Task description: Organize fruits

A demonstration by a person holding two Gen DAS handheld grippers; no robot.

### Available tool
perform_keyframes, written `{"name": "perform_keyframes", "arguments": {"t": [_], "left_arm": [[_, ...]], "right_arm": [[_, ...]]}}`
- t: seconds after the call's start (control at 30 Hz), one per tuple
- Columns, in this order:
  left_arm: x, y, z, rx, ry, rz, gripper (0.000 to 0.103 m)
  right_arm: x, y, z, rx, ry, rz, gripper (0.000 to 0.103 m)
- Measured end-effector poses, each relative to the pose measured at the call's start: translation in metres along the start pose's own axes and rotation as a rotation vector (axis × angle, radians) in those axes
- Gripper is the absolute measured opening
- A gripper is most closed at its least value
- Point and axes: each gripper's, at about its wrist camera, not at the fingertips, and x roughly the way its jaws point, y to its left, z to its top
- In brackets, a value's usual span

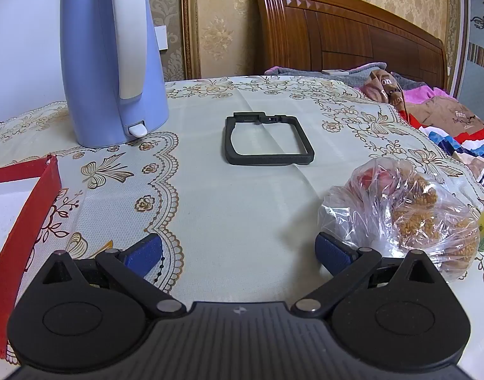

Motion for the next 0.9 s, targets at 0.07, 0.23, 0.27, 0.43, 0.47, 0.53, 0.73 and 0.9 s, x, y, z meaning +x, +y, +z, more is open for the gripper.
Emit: {"name": "perform_keyframes", "arguments": {"t": [0.07, 0.23, 0.27, 0.43, 0.47, 0.53, 0.73, 0.9], "left_arm": [[-0.001, -0.001, -0.001, 0.005, -0.009, 0.008, 0.103], [-0.002, -0.002, -0.001, 0.002, -0.007, 0.012, 0.103], [-0.002, -0.002, -0.001, 0.002, -0.005, 0.012, 0.103], [-0.002, -0.003, -0.002, -0.005, -0.001, 0.012, 0.103], [-0.003, -0.004, -0.003, -0.011, -0.001, 0.021, 0.103], [-0.007, -0.006, -0.005, -0.023, 0.003, 0.035, 0.103], [-0.022, -0.006, -0.017, -0.051, -0.006, 0.022, 0.103], [-0.023, -0.008, -0.018, -0.043, -0.011, 0.012, 0.103]], "right_arm": [[0.0, 0.0, 0.0, 0.002, 0.002, 0.002, 0.103], [-0.022, -0.004, -0.001, 0.094, -0.01, 0.054, 0.103], [-0.036, -0.006, -0.003, 0.136, -0.059, 0.088, 0.103], [-0.113, 0.009, -0.015, 0.179, -0.332, 0.13, 0.103], [-0.13, 0.012, -0.02, 0.167, -0.384, 0.132, 0.103], [-0.154, 0.018, -0.029, 0.152, -0.456, 0.131, 0.103], [-0.183, 0.032, -0.056, 0.093, -0.524, 0.103, 0.103], [-0.177, 0.043, -0.07, 0.043, -0.533, 0.06, 0.103]]}}
